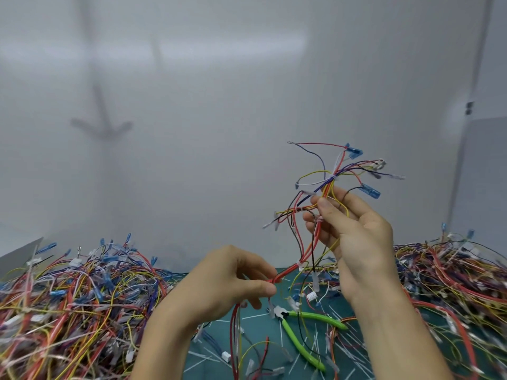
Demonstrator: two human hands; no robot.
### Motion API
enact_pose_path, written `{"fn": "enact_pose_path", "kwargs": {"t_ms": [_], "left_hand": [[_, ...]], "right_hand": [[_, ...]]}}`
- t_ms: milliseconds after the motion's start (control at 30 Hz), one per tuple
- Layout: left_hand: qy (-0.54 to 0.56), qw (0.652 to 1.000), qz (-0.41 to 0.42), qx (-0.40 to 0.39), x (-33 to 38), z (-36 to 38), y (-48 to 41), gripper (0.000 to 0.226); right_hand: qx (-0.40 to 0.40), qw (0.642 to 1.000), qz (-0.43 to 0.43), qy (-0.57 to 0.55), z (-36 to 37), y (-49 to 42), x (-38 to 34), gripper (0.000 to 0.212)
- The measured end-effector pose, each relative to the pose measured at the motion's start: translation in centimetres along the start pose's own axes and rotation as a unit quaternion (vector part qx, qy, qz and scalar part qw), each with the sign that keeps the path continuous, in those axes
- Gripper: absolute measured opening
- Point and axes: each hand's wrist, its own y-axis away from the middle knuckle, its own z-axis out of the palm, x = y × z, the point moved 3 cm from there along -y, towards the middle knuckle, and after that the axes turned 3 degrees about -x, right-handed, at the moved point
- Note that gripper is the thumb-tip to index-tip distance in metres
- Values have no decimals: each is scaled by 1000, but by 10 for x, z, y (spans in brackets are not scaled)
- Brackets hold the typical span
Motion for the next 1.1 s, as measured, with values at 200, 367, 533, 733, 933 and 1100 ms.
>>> {"fn": "enact_pose_path", "kwargs": {"t_ms": [200,367,533,733,933,1100], "left_hand": [[-89,987,-102,82,-17,-8,3,27],[9,978,-176,110,-37,-17,8,37],[136,966,-156,156,-37,-23,8,32],[340,903,-104,242,-24,-21,5,31],[495,834,-15,243,-10,-28,11,38],[546,805,26,233,1,-30,11,25]], "right_hand": [[17,999,19,-48,-4,-2,-1,18],[24,997,26,-74,-5,-3,-1,20],[23,996,33,-83,-5,-3,-1,21],[14,994,48,-100,-3,-3,-1,15],[13,993,44,-112,-3,-3,-4,16],[-2,992,46,-116,0,-2,-3,16]]}}
